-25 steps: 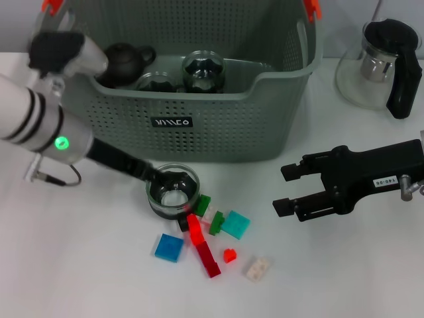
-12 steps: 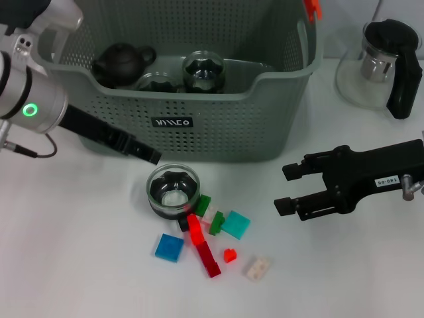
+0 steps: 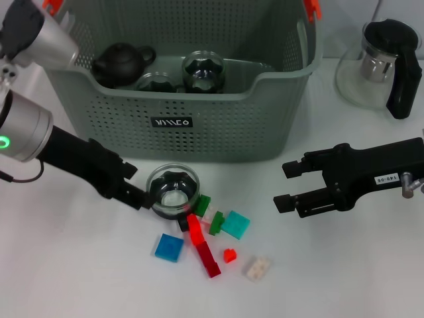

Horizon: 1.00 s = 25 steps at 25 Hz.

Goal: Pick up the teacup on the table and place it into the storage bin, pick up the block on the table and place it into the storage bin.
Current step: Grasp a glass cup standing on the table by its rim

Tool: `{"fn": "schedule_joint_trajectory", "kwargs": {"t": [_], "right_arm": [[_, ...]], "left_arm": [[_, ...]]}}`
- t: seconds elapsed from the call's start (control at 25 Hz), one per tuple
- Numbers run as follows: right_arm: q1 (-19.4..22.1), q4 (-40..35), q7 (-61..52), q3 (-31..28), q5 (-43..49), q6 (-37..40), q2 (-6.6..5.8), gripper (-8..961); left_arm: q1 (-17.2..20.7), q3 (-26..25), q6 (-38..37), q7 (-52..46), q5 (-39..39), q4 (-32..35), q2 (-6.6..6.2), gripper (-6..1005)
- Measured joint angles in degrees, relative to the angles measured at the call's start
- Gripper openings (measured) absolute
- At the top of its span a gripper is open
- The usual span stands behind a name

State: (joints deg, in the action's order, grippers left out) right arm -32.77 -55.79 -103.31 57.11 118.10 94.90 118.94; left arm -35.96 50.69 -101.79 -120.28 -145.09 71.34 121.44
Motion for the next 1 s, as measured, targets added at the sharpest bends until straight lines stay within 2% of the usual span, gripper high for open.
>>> {"fn": "schedule_joint_trajectory", "kwargs": {"t": [0.2, 0.44, 0.68, 0.72, 1.0], "right_arm": [[-0.20, 1.29, -0.22, -0.79, -0.19, -0.18, 0.30, 822], [-0.88, 3.63, -0.23, -1.39, -0.20, -0.44, 0.41, 823], [-1.23, 4.51, -0.35, -2.07, -0.34, -1.19, 0.53, 824], [-1.27, 4.75, -0.36, -2.27, -0.37, -1.53, 0.56, 824], [-1.96, 7.31, -0.40, -3.12, -0.46, -3.47, 0.82, 823]], "left_arm": [[0.72, -1.03, -2.46, 12.24, 1.45, 0.11, 0.13, 795], [0.30, 0.05, -2.60, 22.86, 1.20, 0.14, 0.11, 796], [-0.41, 5.22, -1.56, 27.22, -0.03, 0.66, 0.20, 796], [-0.68, 7.85, -0.28, 28.61, -1.43, 0.74, 0.53, 796], [-1.11, 13.18, 3.37, 33.04, -3.08, 0.54, 1.47, 796]]}}
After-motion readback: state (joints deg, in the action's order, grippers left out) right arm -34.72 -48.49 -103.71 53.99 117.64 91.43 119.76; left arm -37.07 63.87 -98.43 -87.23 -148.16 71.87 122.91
